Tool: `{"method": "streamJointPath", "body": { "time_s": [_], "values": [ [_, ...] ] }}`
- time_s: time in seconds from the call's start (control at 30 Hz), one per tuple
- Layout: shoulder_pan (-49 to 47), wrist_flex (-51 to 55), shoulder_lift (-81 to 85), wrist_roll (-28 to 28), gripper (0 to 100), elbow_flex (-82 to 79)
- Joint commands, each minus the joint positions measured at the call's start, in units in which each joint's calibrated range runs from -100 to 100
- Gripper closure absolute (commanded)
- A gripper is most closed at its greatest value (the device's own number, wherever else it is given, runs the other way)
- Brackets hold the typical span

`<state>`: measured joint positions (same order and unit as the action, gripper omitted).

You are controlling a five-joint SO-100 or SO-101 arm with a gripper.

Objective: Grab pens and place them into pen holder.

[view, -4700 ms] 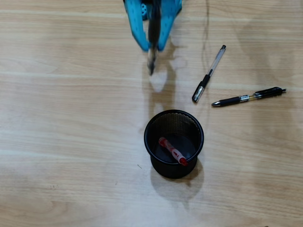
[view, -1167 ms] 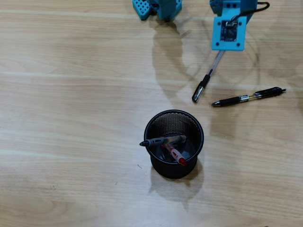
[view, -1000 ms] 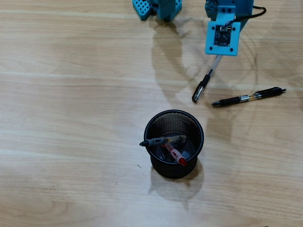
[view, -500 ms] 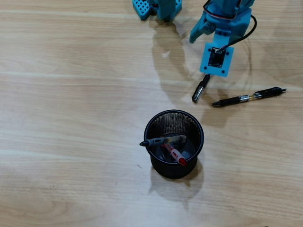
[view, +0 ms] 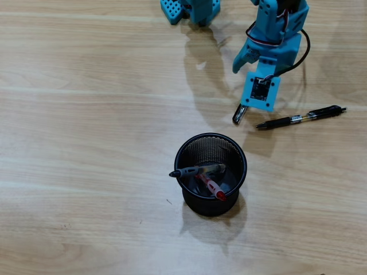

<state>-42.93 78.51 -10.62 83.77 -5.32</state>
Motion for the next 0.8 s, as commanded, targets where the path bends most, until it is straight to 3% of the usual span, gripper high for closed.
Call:
{"method": "streamJointPath", "body": {
  "time_s": [0.0, 0.2, 0.53, 0.77],
  "values": [
    [0.17, -6.39, 0.3, 0.31, 71, -3.45],
    [-0.01, -20.97, 0.3, 0.36, 71, -13.68],
    [-0.1, -25.89, 0.3, 2.04, 72, -20.29],
    [-0.01, -25.98, 0.39, 2.09, 93, -20.74]
  ]
}}
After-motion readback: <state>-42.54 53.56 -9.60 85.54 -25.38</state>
